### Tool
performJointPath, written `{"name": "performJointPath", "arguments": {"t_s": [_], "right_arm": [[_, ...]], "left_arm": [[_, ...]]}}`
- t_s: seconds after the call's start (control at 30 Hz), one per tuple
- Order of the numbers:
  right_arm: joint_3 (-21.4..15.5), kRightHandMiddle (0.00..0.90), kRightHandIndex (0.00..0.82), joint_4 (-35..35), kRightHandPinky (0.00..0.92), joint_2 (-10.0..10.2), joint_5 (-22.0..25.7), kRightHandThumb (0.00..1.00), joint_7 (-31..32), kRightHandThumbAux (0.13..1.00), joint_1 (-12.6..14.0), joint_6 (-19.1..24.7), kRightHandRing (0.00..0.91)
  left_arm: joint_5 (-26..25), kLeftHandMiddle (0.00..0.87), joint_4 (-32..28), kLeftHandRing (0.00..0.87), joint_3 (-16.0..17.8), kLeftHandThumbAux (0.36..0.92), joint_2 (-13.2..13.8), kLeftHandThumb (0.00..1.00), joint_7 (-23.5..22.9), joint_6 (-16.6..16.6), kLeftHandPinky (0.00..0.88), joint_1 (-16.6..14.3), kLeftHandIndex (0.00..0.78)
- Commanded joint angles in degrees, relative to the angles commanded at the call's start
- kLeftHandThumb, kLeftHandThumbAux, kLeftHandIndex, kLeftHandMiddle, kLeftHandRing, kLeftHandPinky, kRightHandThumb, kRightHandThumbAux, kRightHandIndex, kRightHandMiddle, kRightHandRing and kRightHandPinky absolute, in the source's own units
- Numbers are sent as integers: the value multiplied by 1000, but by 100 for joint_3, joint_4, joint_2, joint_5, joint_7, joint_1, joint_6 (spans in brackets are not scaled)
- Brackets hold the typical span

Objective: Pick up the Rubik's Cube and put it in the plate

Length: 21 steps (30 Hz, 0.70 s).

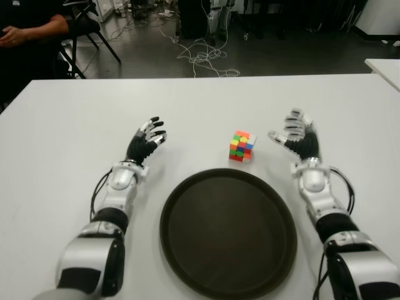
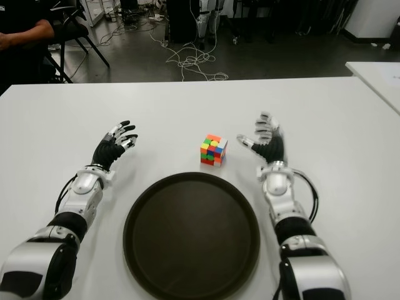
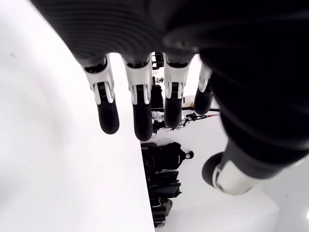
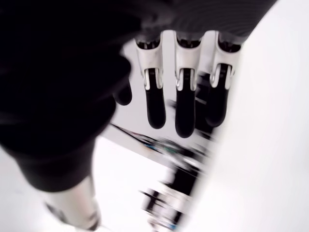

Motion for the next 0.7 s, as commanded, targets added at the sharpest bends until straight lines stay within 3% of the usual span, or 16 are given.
{"name": "performJointPath", "arguments": {"t_s": [0.23, 0.33, 0.37, 0.43, 0.57, 0.7], "right_arm": [[179, 241, 185, -436, 252, -354, -602, 16, -298, 838, -434, -8, 242], [296, 227, 176, -670, 233, -403, -870, 6, -411, 848, -569, 25, 224], [342, 211, 166, -740, 170, -401, -952, 4, -448, 845, -594, 46, 200], [511, 183, 148, -816, 101, -359, -1218, 1, -611, 823, -604, 76, 163], [864, 102, 84, -997, 54, -228, -1721, 0, -987, 770, -251, 99, 95], [1063, 34, 27, -651, 16, -323, -1905, 0, -1060, 749, -268, 21, 35]], "left_arm": [[19, 165, 9, 192, 15, 712, -2, 164, 63, 2, 211, -9, 103], [20, 165, 28, 193, 25, 701, 2, 160, 92, 14, 213, -17, 104], [22, 164, 32, 192, 28, 696, 2, 153, 102, 15, 210, -18, 103], [22, 161, 36, 188, 35, 692, 8, 145, 116, 4, 206, -20, 101], [20, 163, -40, 187, 31, 701, 8, 135, 103, -78, 208, 11, 98], [21, 170, -56, 189, 28, 716, 6, 135, 94, -112, 201, 24, 99]]}}
